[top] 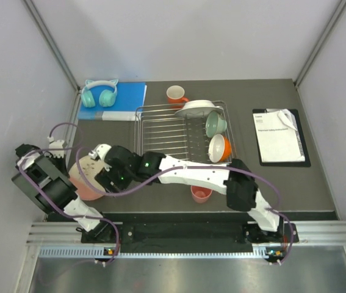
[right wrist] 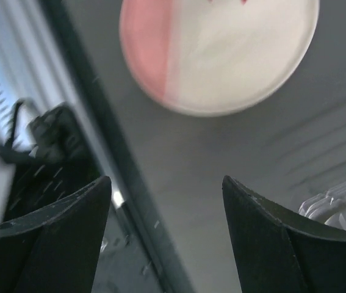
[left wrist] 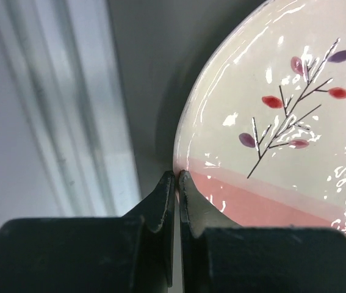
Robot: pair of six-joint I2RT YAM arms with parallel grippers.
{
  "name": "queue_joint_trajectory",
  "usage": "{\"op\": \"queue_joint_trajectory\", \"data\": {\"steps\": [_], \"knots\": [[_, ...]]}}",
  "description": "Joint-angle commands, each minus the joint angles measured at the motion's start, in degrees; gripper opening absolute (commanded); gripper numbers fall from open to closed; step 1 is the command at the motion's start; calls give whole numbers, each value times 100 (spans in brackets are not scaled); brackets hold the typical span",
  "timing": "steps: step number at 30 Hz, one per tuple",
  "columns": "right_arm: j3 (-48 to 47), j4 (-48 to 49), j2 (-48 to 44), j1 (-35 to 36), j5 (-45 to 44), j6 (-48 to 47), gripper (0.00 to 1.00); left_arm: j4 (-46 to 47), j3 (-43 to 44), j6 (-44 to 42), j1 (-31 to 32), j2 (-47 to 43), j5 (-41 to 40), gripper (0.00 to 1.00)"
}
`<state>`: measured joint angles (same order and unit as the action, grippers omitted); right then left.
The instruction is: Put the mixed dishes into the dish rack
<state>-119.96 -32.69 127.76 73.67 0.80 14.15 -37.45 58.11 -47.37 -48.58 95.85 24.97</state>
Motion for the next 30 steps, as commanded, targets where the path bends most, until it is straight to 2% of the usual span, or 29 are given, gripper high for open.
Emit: {"op": "queue_joint_trajectory", "data": {"steps": [1,7,12,17,24,30], "knots": [[1130,191,-1357,121,-186,-106,72,107,-115,-974,-99,-426,-564,0],[2766,588,-2193,104,0,149,70,-148,-141,-1213,181,-620,-440,0],[3592,1018,-2300,-62,-18,448,69,202,-519,-923,1139,-945,-801,0],[3875,1405,-2177,-405,-175,544,66,203,-537,-449,1790,-972,-959,0],[4016,2152,-1976,-1433,104,834,64,229,-616,-387,1949,-1007,-1056,0],[3831,2284,-1641,-1724,149,870,63,212,-678,-247,2080,-1068,-986,0]]}}
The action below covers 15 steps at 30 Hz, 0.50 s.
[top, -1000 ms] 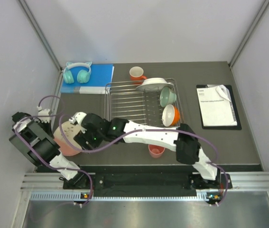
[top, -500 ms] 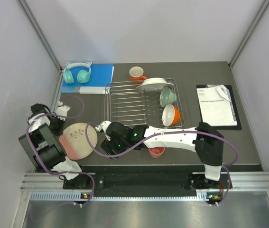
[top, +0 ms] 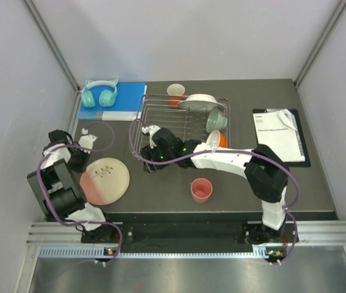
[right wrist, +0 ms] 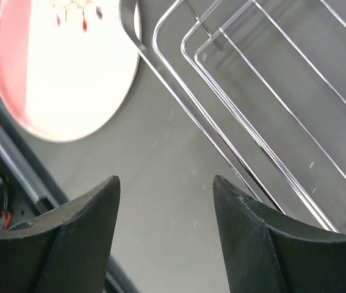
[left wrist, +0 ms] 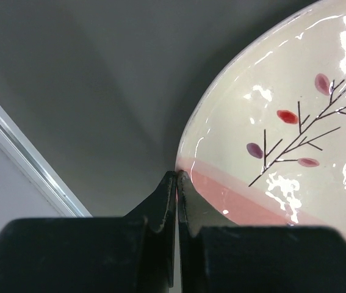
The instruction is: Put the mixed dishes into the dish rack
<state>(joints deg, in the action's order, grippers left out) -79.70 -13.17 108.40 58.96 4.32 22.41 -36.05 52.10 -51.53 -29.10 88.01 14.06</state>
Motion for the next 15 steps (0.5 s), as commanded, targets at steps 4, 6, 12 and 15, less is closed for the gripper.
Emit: {"op": "queue_joint_trajectory", "data": {"steps": [4,6,12,15], "knots": [[33,613,182,-131,68,70,62,72,-129,345,475,-416,140,0],[261,824,138,36,323,0,64,11,-130,450,581,-547,167,0],[675,1202,225,370,570,-96,66,-244,11,626,1011,-1048,307,0],[631,1273,243,493,579,-228,67,-498,186,688,1143,-1321,404,0]]}}
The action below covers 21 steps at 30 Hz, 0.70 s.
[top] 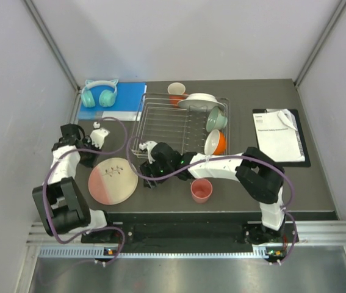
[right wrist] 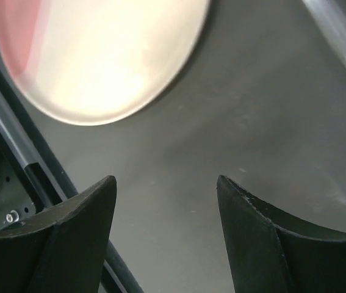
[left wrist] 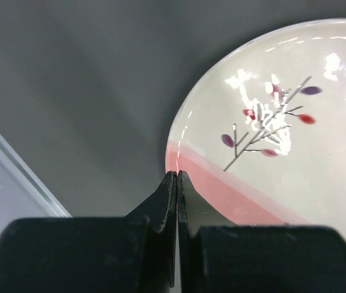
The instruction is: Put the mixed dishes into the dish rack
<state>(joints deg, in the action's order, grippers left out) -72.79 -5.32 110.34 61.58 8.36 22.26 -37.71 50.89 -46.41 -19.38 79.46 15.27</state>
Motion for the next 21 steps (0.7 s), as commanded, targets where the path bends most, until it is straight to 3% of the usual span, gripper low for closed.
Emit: {"op": "queue_joint_trajectory", "data": {"steps": [1,6,11,13,14,16,17,18,21], "knots": [[-86,627,49,240,175,-240,67,-498,368,168,206,-528,327,0],[-323,734,320,275,227,-223,67,-667,457,168,285,-897,355,0],[-568,630,470,416,149,-187,67,-203,-244,2,250,-784,-67,0],[-595,611,470,451,34,-213,67,-61,-378,-34,224,-661,-50,6],[-622,594,470,469,17,-222,67,-17,-378,-69,206,-495,-7,12],[-657,550,505,478,-10,-240,67,19,-291,-61,162,-309,203,51],[-692,550,523,495,-10,-240,67,10,-160,-52,154,-117,283,60],[-701,550,532,495,-27,-231,67,-51,-98,-43,136,-19,353,68],[-771,550,584,513,-89,-240,68,-61,96,-61,109,289,565,72]]}}
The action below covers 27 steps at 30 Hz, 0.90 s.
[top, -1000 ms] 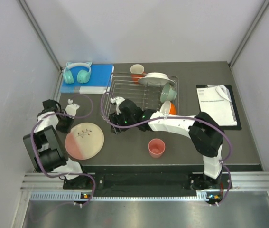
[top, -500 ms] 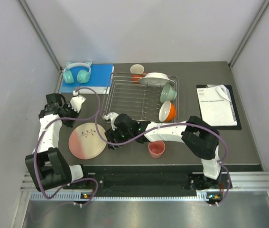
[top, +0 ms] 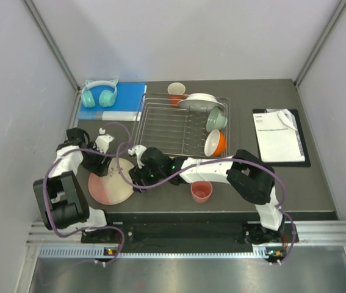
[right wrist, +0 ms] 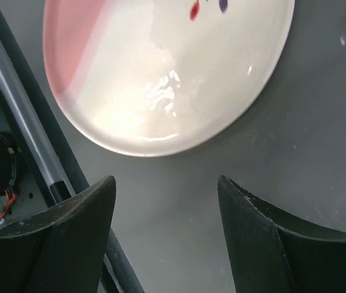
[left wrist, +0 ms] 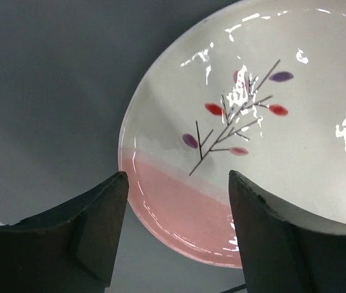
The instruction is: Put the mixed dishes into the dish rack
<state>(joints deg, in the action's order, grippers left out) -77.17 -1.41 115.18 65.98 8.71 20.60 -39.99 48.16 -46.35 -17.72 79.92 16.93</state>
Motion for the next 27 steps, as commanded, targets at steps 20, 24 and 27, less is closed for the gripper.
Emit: {"op": "queue_joint_trajectory", "data": {"steps": [20,24,27], "knots": [[-1582,-852,945,425,-449,-408,65,379,440,-225,-206,1623,601,49],[-1609,-861,980,407,-449,-364,64,-25,553,-453,-232,1702,741,13],[-1635,-878,1024,372,-405,-338,63,-333,624,-559,-267,1676,759,0]]}}
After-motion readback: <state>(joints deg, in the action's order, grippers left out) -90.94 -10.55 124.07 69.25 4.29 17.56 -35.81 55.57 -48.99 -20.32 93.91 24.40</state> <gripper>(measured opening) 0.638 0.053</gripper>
